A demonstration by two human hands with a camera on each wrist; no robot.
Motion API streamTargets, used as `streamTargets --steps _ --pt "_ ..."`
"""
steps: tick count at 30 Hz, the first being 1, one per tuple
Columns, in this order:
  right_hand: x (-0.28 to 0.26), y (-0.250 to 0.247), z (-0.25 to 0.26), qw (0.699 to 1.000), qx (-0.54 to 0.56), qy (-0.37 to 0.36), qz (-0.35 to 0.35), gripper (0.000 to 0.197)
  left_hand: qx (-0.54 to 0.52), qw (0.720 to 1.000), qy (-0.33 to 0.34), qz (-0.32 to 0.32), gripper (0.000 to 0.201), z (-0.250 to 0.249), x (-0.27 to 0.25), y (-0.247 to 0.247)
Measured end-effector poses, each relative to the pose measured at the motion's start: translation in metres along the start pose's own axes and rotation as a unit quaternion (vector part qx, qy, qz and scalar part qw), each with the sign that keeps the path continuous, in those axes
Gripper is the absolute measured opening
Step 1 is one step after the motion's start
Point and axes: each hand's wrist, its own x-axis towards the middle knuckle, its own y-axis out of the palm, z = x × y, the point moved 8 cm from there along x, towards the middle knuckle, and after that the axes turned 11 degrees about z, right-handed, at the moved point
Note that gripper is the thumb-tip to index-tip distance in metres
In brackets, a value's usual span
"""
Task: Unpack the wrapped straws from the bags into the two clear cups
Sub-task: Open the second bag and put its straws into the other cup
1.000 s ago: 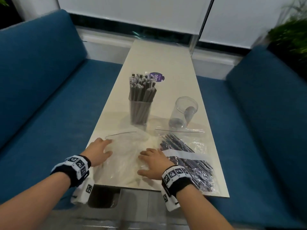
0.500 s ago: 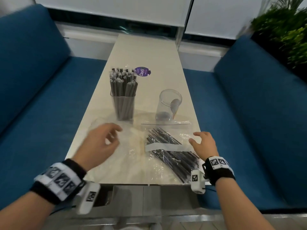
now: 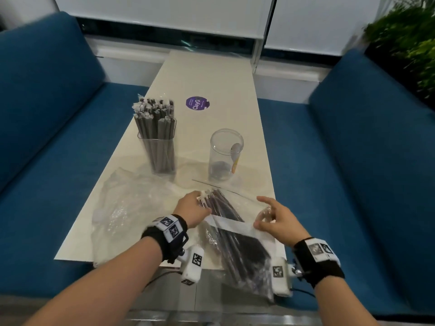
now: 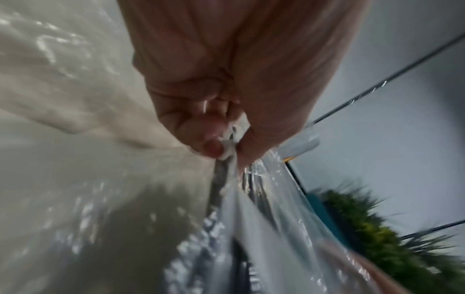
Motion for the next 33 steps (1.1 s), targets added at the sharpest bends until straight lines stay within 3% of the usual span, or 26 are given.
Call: streamTargets --steps 2,3,5,7,10,14,19,22,24,25,26,29,31,33 --pt "-0.024 -0.021 0.007 0.998 -0.06 0.007 0.011 0.054 -0.029 0.999 0.046 -0.005 0.054 -0.019 -0.012 -0.007" --pt "-0.035 -0.037 0.01 0.994 -0.104 0.016 -0.013 0.057 -0.032 0.997 0.073 -0.005 0.053 -0.03 -0.02 -0.011" --pt "-0.054 -0.074 0.026 0.979 -0.168 0.01 -0.112 0.074 -0.004 0.991 0.133 -0.003 0.049 -0.057 -0.038 -0.019" --pt "-0.068 -0.095 0.058 0.966 -0.184 -0.046 -0.176 0.081 0.03 0.983 0.181 -0.001 0.046 -0.082 -0.057 -0.024" --pt "-0.066 -0.092 0.101 0.976 -0.134 -0.117 -0.128 0.071 0.086 0.969 0.23 -0.005 0.044 -0.108 -0.077 -0.032" --pt "-0.064 -0.076 0.124 0.977 -0.092 -0.179 -0.064 0.017 0.129 0.955 0.267 -0.012 0.044 -0.128 -0.086 -0.038" --pt "-0.056 -0.063 0.121 0.979 -0.049 -0.17 -0.107 0.014 0.149 0.953 0.263 -0.027 0.048 -0.134 -0.083 -0.039" --pt "-0.054 -0.066 0.124 0.975 -0.01 -0.16 -0.156 0.013 0.137 0.947 0.265 -0.116 0.058 -0.134 -0.088 -0.053" --pt "-0.056 -0.068 0.13 0.969 0.018 -0.169 -0.182 0.011 0.091 0.924 0.291 -0.228 0.044 -0.134 -0.106 -0.068" --pt "-0.057 -0.067 0.135 0.965 0.027 -0.176 -0.191 0.009 0.057 0.918 0.304 -0.248 0.031 -0.135 -0.116 -0.07" --pt "-0.058 -0.064 0.139 0.963 0.037 -0.185 -0.195 0.007 0.012 0.926 0.307 -0.218 0.025 -0.136 -0.119 -0.066" --pt "-0.055 -0.044 0.157 0.962 0.069 -0.209 -0.165 0.005 -0.151 0.955 0.253 -0.026 0.04 -0.138 -0.111 -0.036" --pt "-0.052 -0.029 0.168 0.964 0.081 -0.222 -0.124 0.005 -0.208 0.952 0.224 0.01 0.047 -0.134 -0.105 -0.032" --pt "-0.05 -0.02 0.172 0.965 0.108 -0.224 -0.081 0.011 -0.253 0.942 0.218 0.035 0.038 -0.129 -0.102 -0.034"
